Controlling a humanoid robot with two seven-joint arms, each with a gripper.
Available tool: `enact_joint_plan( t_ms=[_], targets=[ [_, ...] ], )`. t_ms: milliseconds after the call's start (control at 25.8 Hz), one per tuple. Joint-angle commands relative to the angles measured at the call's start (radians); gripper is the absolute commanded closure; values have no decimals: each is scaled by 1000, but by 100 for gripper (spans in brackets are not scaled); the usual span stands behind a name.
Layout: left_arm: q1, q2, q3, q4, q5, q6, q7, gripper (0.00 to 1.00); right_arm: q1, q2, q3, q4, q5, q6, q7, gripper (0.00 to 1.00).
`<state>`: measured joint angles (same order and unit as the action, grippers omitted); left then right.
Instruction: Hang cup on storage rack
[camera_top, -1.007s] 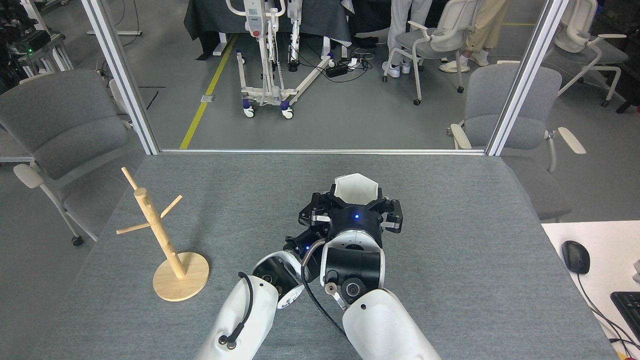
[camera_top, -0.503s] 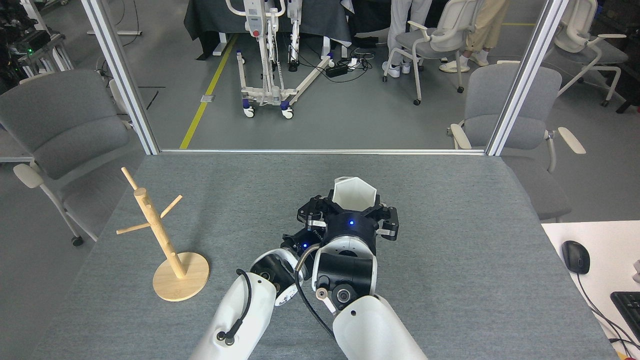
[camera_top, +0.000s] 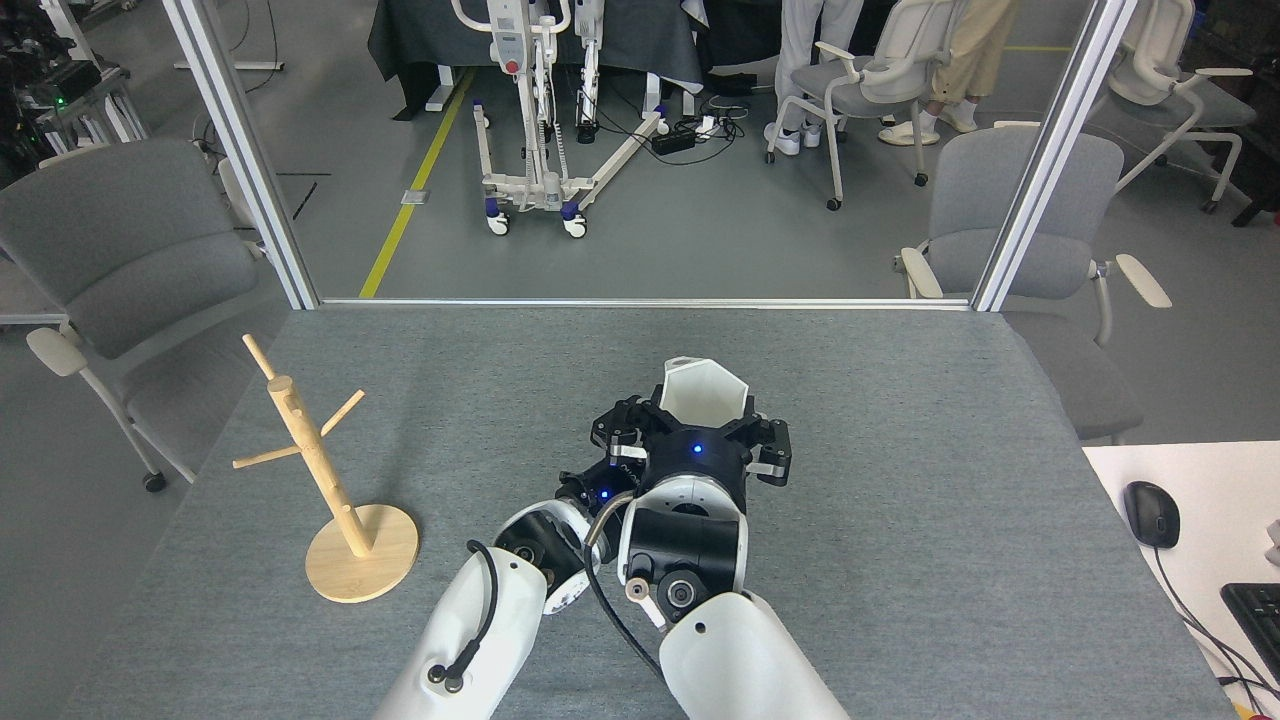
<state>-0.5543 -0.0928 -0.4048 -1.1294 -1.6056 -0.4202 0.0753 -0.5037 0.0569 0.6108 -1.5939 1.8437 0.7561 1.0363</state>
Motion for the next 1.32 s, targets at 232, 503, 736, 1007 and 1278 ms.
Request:
enact_joint_plan(
  t_ms=[232,503,736,1007,1278],
  targets=[
    [1,5,0,-3,0,-11,-2,100,-4,-2,26,22,0,-14,-1,98],
    [2,10,0,-3,0,-9,-3,100,-3,-5,24,22,0,-15,-1,95],
    [2,10,0,-1,0,-9,-3,100,-3,-5,24,22,2,-15,-4,37],
    [5,10,0,-1,0,-9,-5,100,-1,-6,21,22,0,-15,-111,1],
    [7,12,0,-1,0,-9,-5,100,1,-5,18,22,-11,-17,-320,1]
  ],
)
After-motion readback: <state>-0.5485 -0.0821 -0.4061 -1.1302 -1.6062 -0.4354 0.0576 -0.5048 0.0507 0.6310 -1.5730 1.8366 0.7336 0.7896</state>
